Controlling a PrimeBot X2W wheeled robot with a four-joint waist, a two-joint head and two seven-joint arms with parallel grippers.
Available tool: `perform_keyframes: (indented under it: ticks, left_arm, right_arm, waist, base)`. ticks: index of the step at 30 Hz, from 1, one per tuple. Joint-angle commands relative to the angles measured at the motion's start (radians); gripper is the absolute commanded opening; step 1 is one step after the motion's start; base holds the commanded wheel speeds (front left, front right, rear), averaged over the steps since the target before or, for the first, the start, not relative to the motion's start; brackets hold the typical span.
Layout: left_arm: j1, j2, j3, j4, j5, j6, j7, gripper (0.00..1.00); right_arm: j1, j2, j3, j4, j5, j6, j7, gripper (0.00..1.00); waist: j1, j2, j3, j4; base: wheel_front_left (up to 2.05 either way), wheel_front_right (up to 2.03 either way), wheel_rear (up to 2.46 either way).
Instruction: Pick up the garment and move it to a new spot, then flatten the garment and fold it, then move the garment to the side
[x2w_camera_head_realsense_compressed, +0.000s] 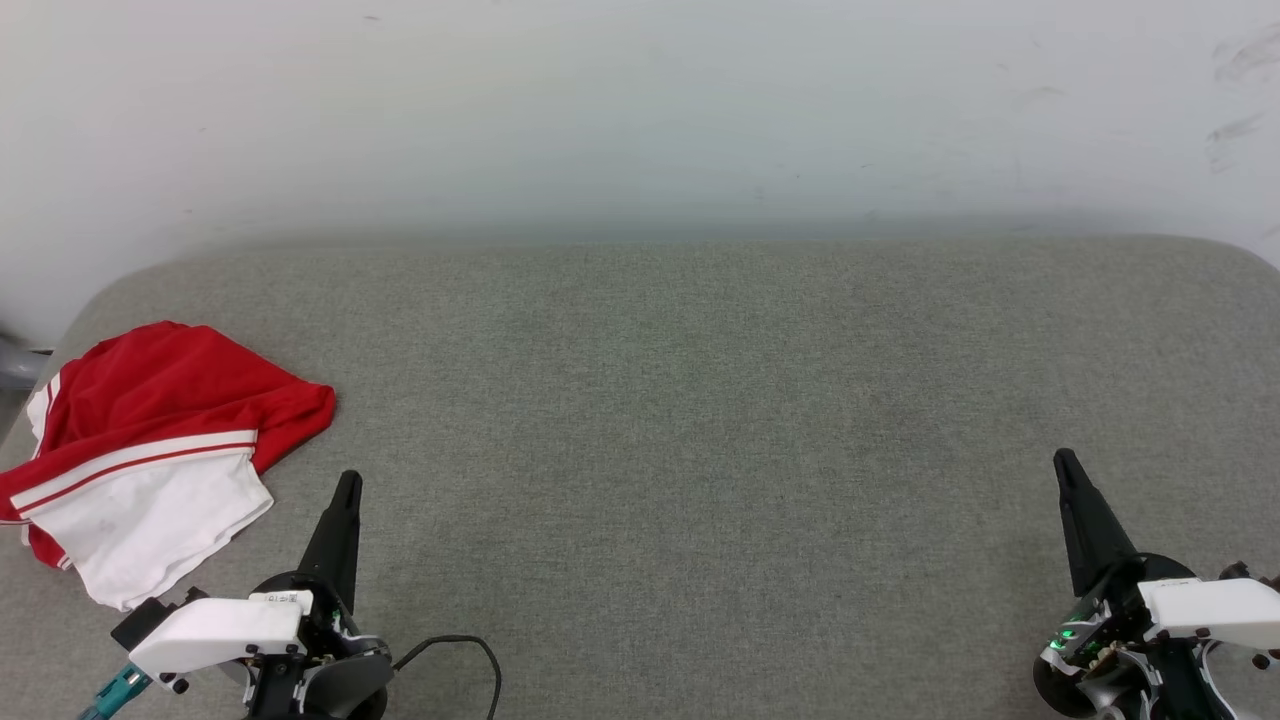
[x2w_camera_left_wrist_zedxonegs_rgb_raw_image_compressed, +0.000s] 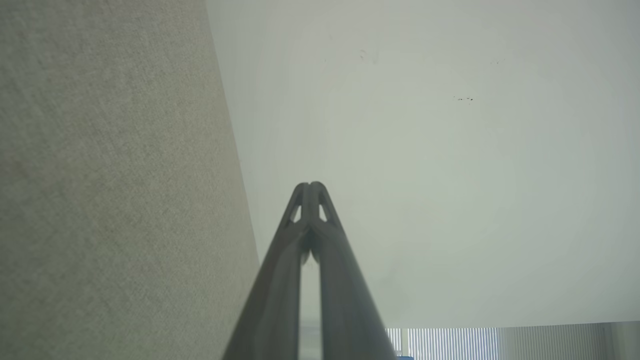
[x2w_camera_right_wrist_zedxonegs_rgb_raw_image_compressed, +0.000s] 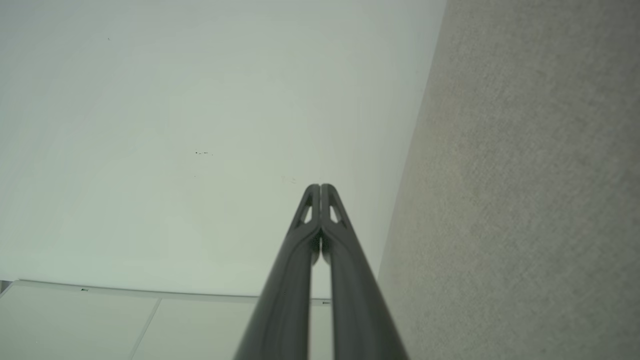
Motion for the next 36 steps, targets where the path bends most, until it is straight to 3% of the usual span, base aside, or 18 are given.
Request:
perform_keyframes:
  ticks: [1, 13, 14, 15, 16, 17, 25, 36]
  left_arm:
    - [-0.007, -0.001, 0.002, -0.001, 0.001, -0.004, 0.002, 0.0]
    - [-0.007, -0.001, 0.002, -0.001, 0.001, -0.004, 0.002, 0.0]
    - [0.0, 0.0, 0.0, 0.0, 0.0, 0.0, 0.0, 1.0]
    - [0.002, 0.0, -0.001, 0.005, 0.0, 0.001, -0.001, 0.0]
    - [0.008, -0.001, -0.003, 0.013, 0.0, 0.001, -0.002, 0.0]
    - [0.02, -0.002, -0.003, 0.026, 0.0, 0.001, -0.001, 1.0]
    - [0.036, -0.003, -0.007, 0.014, 0.04, 0.001, -0.035, 1.0]
    - [0.033, -0.003, 0.005, -0.052, 0.249, 0.036, -0.087, 1.0]
  right_arm:
    - [-0.012, 0.003, 0.0, 0.001, -0.005, 0.0, 0.002, 0.0]
    - [-0.012, 0.003, 0.0, 0.001, -0.005, 0.0, 0.002, 0.0]
    - [0.0, 0.0, 0.0, 0.0, 0.0, 0.0, 0.0, 1.0]
    - [0.003, 0.0, 0.001, 0.005, 0.0, 0.0, -0.001, 0.0]
    - [0.009, 0.0, 0.001, 0.014, -0.001, 0.0, -0.001, 0.0]
    - [0.021, 0.001, 0.001, 0.026, 0.0, 0.0, 0.0, 1.0]
    - [0.04, 0.001, -0.003, 0.021, -0.046, 0.0, -0.035, 1.0]
    - [0.043, 0.001, -0.025, -0.052, -0.265, 0.0, -0.087, 1.0]
  waist:
    - [0.0, 0.0, 0.0, 0.0]
    - [0.0, 0.0, 0.0, 0.0]
    - [0.0, 0.0, 0.0, 0.0]
    - [0.0, 0.0, 0.0, 0.0]
    - [0.0, 0.0, 0.0, 0.0]
    - [0.0, 0.0, 0.0, 0.0]
    - [0.0, 0.0, 0.001, 0.0]
    - [0.0, 0.0, 0.004, 0.001]
  base:
    - [0.0, 0.0, 0.0]
    - [0.0, 0.0, 0.0]
    - [0.0, 0.0, 0.0]
    - [0.0, 0.0, 0.0]
    - [0.0, 0.0, 0.0]
    - [0.0, 0.0, 0.0]
    - [0.0, 0.0, 0.0]
    - [0.0, 0.0, 0.0]
